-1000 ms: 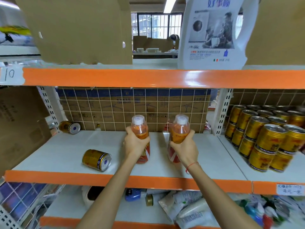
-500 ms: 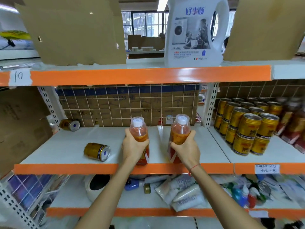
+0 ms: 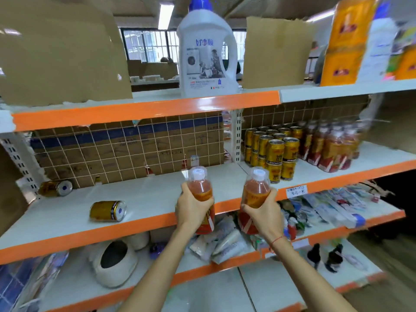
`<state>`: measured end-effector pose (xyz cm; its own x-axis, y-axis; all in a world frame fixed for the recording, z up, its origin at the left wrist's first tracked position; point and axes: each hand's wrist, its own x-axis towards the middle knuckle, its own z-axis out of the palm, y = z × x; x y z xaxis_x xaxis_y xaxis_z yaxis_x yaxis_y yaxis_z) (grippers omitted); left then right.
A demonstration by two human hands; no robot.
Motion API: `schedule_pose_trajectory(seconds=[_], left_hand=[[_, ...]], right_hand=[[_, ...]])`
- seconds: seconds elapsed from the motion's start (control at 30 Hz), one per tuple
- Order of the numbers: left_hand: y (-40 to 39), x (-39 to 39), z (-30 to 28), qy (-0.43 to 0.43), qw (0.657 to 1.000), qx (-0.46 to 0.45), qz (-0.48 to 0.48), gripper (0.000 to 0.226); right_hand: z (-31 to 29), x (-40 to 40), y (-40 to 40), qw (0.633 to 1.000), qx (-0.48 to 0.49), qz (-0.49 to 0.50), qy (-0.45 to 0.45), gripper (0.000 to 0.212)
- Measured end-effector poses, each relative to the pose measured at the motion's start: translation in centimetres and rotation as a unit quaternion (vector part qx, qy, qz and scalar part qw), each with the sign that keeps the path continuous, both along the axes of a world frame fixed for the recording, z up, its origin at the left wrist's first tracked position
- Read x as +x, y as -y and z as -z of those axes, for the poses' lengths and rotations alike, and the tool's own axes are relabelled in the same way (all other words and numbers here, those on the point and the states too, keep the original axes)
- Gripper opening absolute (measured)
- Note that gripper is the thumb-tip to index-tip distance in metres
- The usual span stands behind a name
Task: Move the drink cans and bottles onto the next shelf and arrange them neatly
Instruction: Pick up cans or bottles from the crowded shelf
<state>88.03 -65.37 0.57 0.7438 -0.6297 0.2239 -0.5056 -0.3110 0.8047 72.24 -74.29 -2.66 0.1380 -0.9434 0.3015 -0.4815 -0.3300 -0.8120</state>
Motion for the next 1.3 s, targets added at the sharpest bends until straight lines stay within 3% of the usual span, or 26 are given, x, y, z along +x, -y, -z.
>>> schedule_pose_trajectory(seconds=[0.43, 0.77, 0.97, 1.3], left_hand=[[8.6, -17.8, 0.0, -0.001, 0.990, -0.027, 0.141, 0.068], [14.9, -32.9, 0.8, -0.020, 0.979, -0.040, 0.201, 0.069], [18.4, -36.5, 1.1, -0.019, 0.977, -0.029, 0.212, 0.068], [26.4, -38.3, 1.3, -0.016, 0.969, -0.031, 0.245, 0.072]], right_hand=[[-0.9, -19.6, 3.7, 0.991, 0.021, 0.129, 0.018, 0.068], [-0.4, -35.3, 7.7, 0.977, 0.018, 0.209, -0.044, 0.077], [0.0, -39.0, 10.2, 0.973, 0.042, 0.224, -0.030, 0.081], [0.4, -40.6, 16.4, 0.972, 0.037, 0.231, -0.028, 0.065]])
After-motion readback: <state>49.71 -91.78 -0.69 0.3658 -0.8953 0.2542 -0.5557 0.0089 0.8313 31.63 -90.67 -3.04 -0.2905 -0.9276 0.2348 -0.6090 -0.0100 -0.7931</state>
